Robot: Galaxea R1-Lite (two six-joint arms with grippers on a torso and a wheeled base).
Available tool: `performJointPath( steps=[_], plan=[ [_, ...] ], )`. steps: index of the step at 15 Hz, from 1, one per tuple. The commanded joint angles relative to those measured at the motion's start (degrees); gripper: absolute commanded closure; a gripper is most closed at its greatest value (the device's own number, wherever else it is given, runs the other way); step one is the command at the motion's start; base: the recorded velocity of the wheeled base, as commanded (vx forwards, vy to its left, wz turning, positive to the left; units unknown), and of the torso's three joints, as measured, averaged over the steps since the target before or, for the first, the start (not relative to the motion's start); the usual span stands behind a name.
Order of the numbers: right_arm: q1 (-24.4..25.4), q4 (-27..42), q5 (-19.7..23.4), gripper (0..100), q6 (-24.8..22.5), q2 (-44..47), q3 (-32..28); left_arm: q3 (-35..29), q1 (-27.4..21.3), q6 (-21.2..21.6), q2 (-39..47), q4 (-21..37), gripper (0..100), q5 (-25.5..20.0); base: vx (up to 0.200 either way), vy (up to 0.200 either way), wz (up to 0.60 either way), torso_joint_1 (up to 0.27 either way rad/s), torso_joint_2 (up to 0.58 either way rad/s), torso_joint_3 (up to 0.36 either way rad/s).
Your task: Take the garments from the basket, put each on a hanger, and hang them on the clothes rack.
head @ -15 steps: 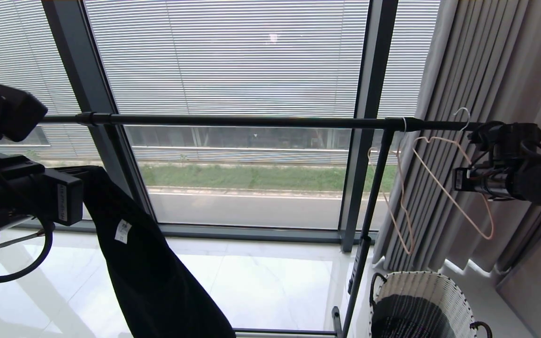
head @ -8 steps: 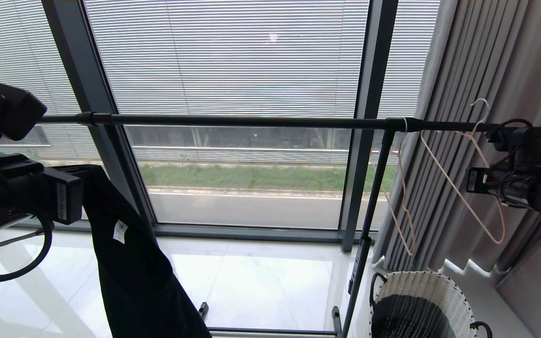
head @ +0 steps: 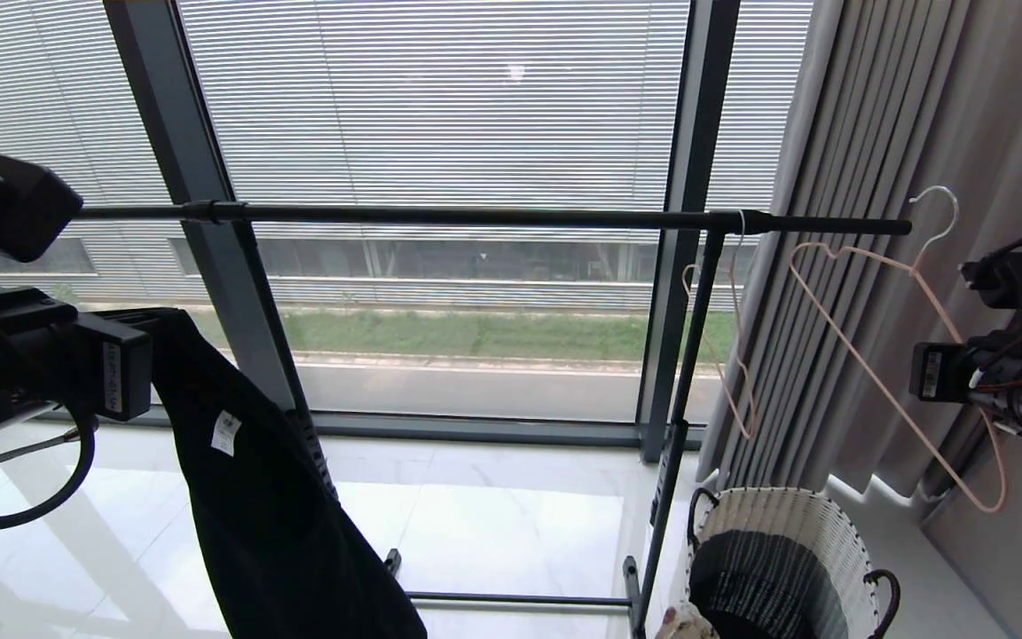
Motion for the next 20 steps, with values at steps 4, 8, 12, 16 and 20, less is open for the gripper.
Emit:
performJointPath(
  steps=[4, 8, 12, 16, 20],
  plan=[
    [1.32, 0.26, 0.07, 100, -2.09, -4.39, 0.62, -0.25, 0.08, -0.10, 0.02, -0.08, 100, 0.04, -0.200, 0.000, 0.00, -0.001, 0.00, 0.004],
    [3.43, 2.81, 0.25, 100, -2.35, -6.77, 0.62, -0.25, 0.08, -0.10, 0.11, 0.00, 100, 0.04, -0.200, 0.000, 0.00, 0.004, 0.01, 0.001],
    [6.77, 4.74, 0.60, 100, -2.09, -8.52, 0.71, -0.07, -0.01, -0.18, 0.29, 0.00, 100, -0.14, -0.100, 0.000, 0.00, 0.001, 0.00, 0.001],
    [10.46, 4.74, 9.12, 100, -2.62, -10.72, 4.14, 0.28, -0.45, -0.36, 0.73, 0.00, 100, -1.11, 0.000, 0.000, 0.00, 0.000, 0.00, 0.000],
    [15.82, 4.65, 19.67, 100, -7.63, -14.85, 10.64, -4.47, -3.44, -4.40, 8.02, -0.08, 100, 0.39, 0.000, 0.000, 0.00, 0.000, 0.00, 0.000]
  ],
)
